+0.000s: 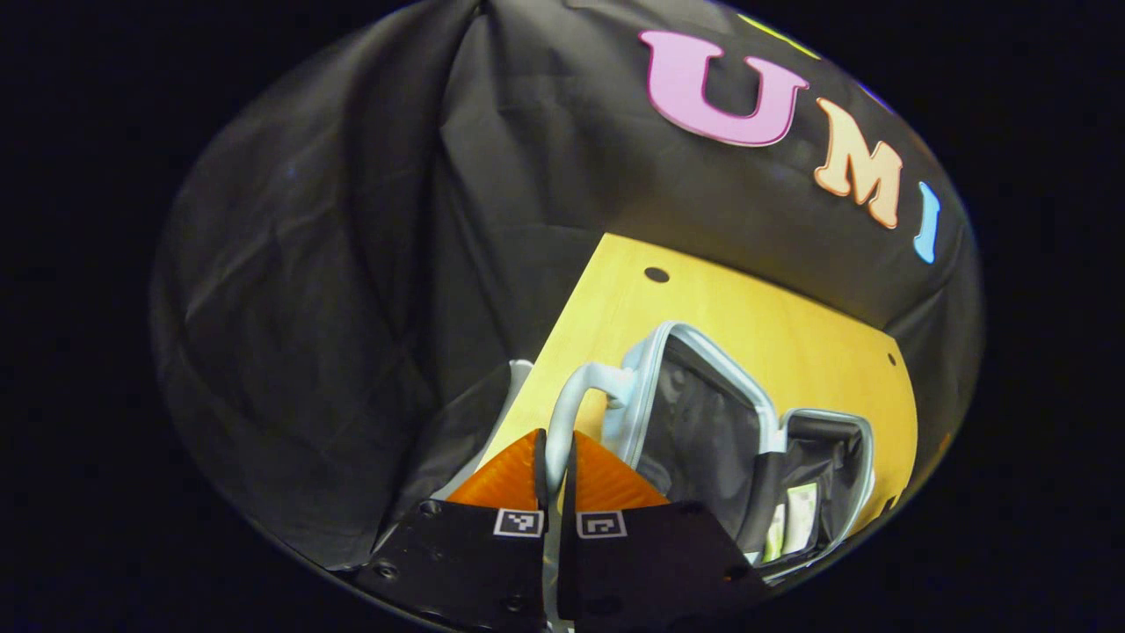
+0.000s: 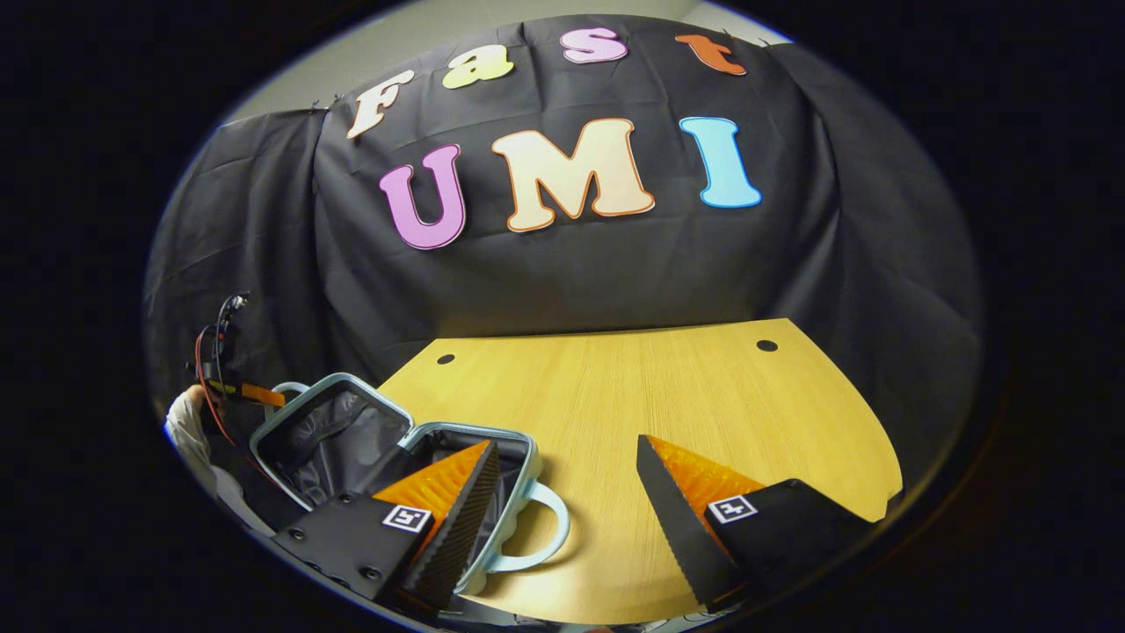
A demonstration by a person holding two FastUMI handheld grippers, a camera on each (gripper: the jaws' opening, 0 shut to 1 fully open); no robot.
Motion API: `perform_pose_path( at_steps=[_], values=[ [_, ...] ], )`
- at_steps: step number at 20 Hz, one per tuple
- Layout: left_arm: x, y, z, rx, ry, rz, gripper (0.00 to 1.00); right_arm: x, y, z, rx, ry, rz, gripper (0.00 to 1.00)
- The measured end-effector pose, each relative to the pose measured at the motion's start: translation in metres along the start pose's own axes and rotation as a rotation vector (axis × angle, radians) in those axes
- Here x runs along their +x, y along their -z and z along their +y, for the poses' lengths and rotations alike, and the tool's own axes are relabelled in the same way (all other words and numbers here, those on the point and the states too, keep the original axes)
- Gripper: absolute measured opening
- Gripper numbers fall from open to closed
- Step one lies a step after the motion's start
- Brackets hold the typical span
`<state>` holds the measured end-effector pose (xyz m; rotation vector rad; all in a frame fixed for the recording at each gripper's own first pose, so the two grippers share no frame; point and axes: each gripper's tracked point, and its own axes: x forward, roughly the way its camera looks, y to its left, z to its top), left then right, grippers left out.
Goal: First open the suitcase, pack the skin care products into it, and then close the suitcase.
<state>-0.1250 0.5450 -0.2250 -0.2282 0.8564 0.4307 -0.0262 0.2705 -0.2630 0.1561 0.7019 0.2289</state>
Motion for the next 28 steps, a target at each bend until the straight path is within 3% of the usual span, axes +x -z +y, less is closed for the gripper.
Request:
perform_pose_path(
  at_steps=[5, 8, 13, 21, 25, 28],
  values=[
    [-0.053, -0.028, -0.065, 0.115, 0.034, -0.125, 0.00, -0.008, -0.004, -0.019, 0.022, 0.001, -0.040, 0.98],
    [-0.081, -0.037, -0.111, 0.201, 0.019, -0.184, 0.00, -0.017, -0.016, -0.037, -0.026, -0.022, -0.112, 0.98],
    [-0.110, -0.033, -0.185, 0.224, -0.005, -0.208, 0.00, -0.045, -0.045, -0.094, -0.065, -0.059, -0.159, 0.98],
    [-0.129, 0.003, -0.315, 0.238, 0.089, -0.233, 0.00, -0.074, -0.059, -0.193, -0.071, -0.115, -0.167, 0.98],
    [-0.122, 0.027, -0.363, 0.187, 0.172, -0.204, 0.00, -0.084, -0.070, -0.215, -0.114, -0.128, -0.153, 0.98],
    [-0.116, 0.048, -0.386, 0.205, 0.225, -0.172, 0.00, -0.086, -0.079, -0.219, -0.103, -0.111, -0.176, 0.98]
  ],
)
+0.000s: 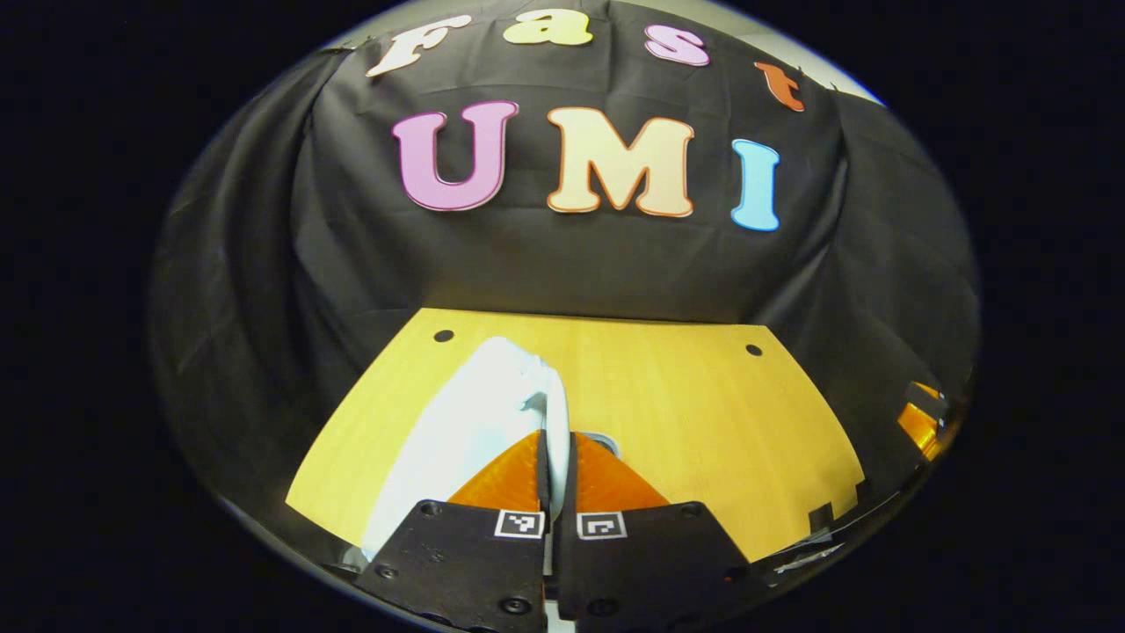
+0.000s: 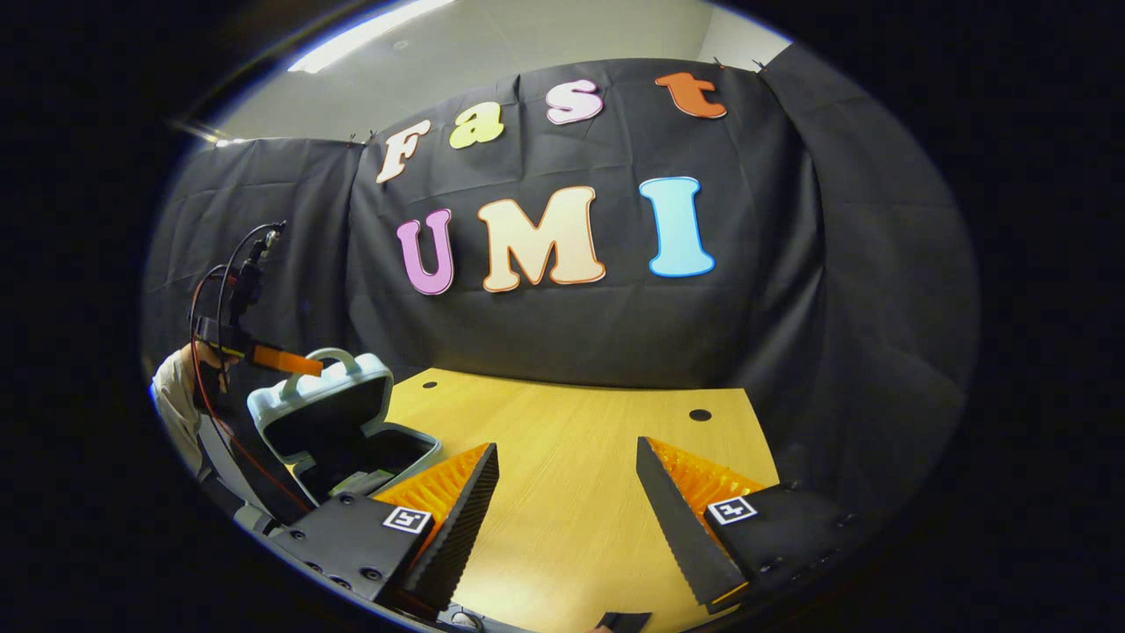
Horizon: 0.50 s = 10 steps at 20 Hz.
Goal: First open the suitcase, pack the skin care products into it, and then close the suitcase.
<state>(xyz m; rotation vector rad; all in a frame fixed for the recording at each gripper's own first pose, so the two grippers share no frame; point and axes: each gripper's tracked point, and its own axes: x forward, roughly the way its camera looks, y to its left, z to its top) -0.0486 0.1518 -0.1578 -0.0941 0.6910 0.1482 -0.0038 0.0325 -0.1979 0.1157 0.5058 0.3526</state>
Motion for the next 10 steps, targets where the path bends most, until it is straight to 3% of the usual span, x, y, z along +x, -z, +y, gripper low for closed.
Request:
perform_pose_path(
  at_steps=[8, 10],
  values=[
    [0.025, 0.050, -0.061, 0.019, 0.177, 0.102, 0.07, 0.000, -0.003, 0.013, 0.040, 0.027, -0.007, 0.98],
    [0.022, 0.050, -0.078, 0.012, 0.224, 0.068, 0.12, 0.000, -0.001, 0.017, 0.048, 0.030, -0.002, 0.98]
  ],
)
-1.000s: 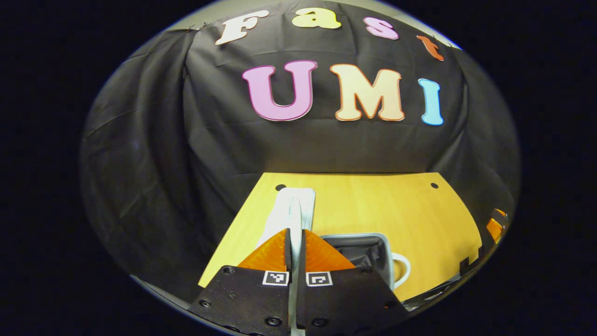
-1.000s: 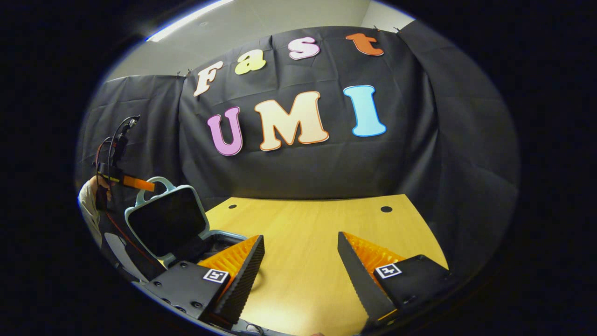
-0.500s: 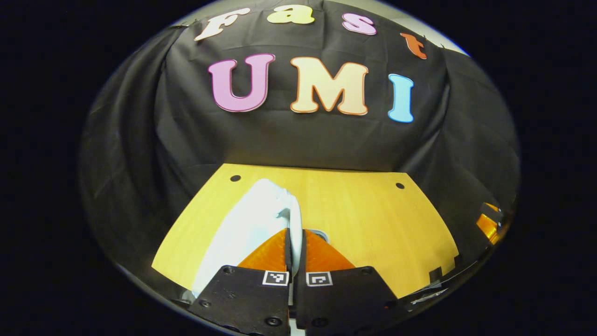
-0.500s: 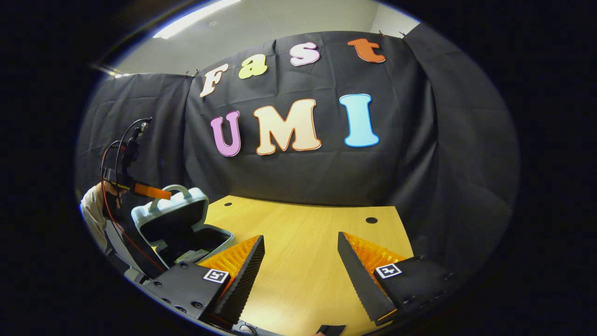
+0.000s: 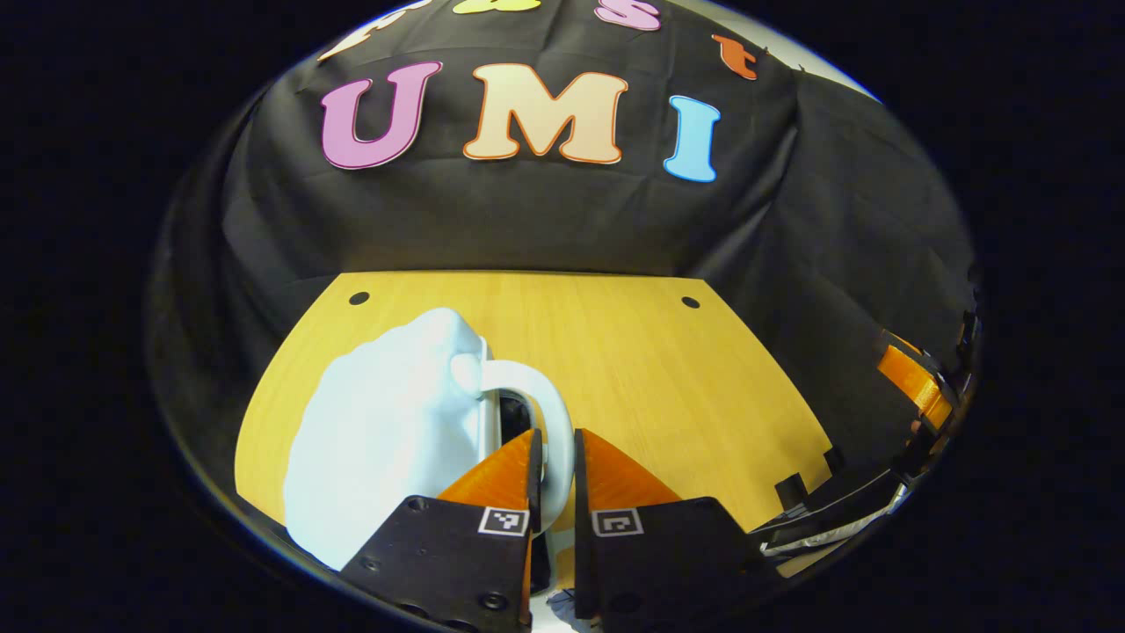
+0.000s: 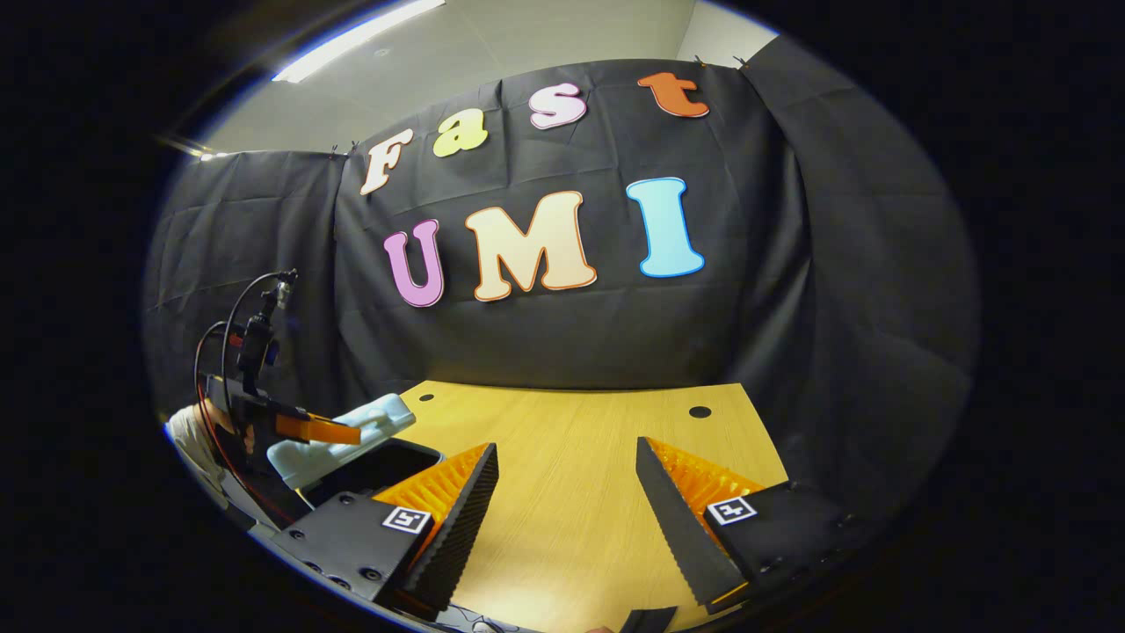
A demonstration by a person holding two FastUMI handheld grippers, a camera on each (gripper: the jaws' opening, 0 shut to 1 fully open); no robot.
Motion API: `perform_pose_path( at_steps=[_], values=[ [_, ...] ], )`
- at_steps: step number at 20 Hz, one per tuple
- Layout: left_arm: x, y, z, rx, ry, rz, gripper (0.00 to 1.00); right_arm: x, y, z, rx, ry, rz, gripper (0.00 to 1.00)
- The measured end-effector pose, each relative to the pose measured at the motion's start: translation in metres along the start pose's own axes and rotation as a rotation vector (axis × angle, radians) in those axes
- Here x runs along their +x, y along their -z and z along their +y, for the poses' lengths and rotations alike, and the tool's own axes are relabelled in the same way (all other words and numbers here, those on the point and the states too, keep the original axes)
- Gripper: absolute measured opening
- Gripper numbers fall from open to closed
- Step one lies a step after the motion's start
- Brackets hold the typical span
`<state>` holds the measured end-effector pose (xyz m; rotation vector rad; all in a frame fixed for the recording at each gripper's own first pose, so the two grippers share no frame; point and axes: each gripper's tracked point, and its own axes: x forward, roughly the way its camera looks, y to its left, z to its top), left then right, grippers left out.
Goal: First open the suitcase, pack the skin care products into it, and then close the suitcase.
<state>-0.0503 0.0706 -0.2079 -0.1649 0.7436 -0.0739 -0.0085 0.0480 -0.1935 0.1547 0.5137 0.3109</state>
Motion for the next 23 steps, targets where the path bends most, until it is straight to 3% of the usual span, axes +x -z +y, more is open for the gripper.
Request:
perform_pose_path(
  at_steps=[2, 3, 4, 5, 8, 12, 13, 14, 18, 22, 23],
  values=[
    [0.001, -0.006, -0.015, 0.014, 0.043, -0.031, 0.20, -0.001, -0.003, 0.002, 0.005, 0.014, -0.008, 0.98],
    [0.000, -0.010, -0.021, 0.022, 0.055, -0.044, 0.36, -0.001, -0.004, 0.002, 0.008, 0.020, -0.011, 0.98],
    [-0.001, -0.013, -0.025, 0.028, 0.056, -0.064, 0.43, -0.002, -0.005, 0.006, 0.010, 0.023, -0.016, 0.98],
    [-0.005, -0.023, -0.030, 0.032, 0.063, -0.109, 0.69, -0.003, -0.011, 0.007, 0.011, 0.030, -0.035, 0.98],
    [-0.020, -0.055, -0.045, 0.036, 0.051, -0.260, 0.92, -0.005, -0.043, 0.012, -0.001, 0.077, -0.140, 0.98],
    [-0.049, -0.114, -0.031, 0.042, -0.141, -0.514, 0.94, -0.013, -0.090, 0.022, -0.003, 0.135, -0.293, 0.98],
    [-0.052, -0.122, -0.036, 0.051, -0.145, -0.541, 0.94, -0.014, -0.099, 0.022, -0.018, 0.151, -0.327, 0.93],
    [-0.052, -0.124, -0.046, 0.070, -0.139, -0.547, 0.93, -0.017, -0.103, 0.021, -0.030, 0.171, -0.347, 0.97],
    [-0.051, -0.127, -0.061, 0.164, -0.117, -0.532, 0.96, -0.027, -0.110, 0.029, -0.023, 0.192, -0.389, 0.97],
    [-0.038, -0.118, -0.065, 0.167, -0.074, -0.490, 0.96, -0.030, -0.110, 0.034, -0.022, 0.205, -0.398, 0.94],
    [-0.036, -0.116, -0.062, 0.172, -0.078, -0.484, 0.96, -0.029, -0.111, 0.037, -0.022, 0.205, -0.404, 0.97]
  ],
)
